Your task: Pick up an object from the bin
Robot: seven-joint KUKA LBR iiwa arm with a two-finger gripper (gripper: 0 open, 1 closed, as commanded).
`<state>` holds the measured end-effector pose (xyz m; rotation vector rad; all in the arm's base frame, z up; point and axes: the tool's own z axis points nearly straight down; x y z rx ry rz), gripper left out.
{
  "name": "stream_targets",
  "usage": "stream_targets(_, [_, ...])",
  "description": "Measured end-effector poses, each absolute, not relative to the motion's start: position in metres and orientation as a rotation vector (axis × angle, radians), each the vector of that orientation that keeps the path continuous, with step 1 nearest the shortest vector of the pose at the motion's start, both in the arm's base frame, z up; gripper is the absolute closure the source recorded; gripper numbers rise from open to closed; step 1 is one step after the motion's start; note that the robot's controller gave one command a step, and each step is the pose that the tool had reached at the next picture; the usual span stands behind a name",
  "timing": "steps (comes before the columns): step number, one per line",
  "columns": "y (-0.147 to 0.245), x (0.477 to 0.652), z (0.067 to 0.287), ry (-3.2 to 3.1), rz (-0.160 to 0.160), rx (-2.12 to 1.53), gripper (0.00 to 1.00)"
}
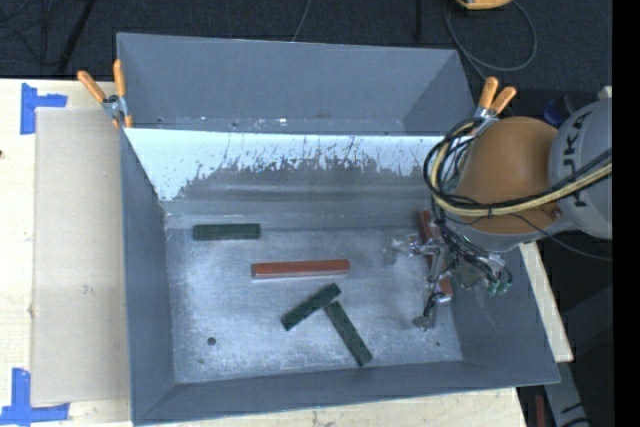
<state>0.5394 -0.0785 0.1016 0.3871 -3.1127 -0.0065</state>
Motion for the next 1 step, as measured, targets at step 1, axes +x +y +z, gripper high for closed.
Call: stream_targets(1, [0.0025, 0.5807, 0.119, -3.134, -0.006, 0.285, 0.0])
